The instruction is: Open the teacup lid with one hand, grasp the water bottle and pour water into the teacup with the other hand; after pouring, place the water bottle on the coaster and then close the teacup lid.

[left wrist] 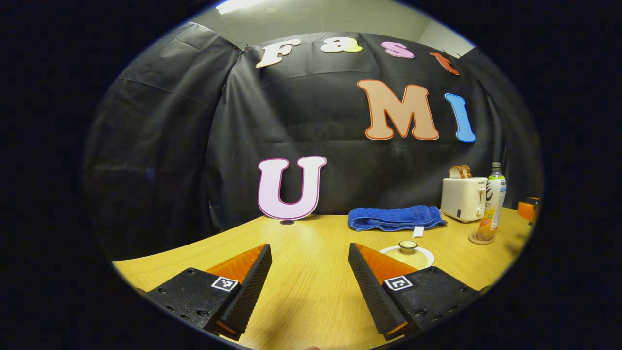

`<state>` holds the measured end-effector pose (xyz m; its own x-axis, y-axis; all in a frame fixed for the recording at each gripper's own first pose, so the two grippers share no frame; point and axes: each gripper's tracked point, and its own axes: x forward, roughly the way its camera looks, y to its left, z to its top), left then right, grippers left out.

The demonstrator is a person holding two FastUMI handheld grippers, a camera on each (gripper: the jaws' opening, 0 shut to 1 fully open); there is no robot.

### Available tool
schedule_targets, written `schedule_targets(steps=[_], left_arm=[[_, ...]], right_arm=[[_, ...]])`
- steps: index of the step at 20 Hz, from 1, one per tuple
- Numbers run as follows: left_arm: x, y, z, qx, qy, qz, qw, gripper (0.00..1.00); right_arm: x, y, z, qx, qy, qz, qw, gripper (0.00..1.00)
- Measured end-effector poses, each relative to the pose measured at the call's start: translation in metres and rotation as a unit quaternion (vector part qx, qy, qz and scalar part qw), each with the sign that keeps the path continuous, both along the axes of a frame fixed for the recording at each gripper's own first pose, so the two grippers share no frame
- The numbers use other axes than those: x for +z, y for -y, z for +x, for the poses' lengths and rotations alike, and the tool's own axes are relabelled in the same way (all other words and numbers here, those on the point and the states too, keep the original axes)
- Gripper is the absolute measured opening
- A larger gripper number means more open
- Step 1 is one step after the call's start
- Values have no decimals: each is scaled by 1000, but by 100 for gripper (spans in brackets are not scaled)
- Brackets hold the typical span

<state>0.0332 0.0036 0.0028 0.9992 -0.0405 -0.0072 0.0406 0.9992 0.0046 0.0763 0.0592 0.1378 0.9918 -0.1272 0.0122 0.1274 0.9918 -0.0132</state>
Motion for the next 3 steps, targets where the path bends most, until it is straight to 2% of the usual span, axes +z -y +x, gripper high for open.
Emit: schedule_targets(steps=[3], left_arm=[[-1, -7, -1, 20, 1, 1, 1000, 93]], right_arm=[[0, 0, 0, 0, 0, 0, 1000, 96]])
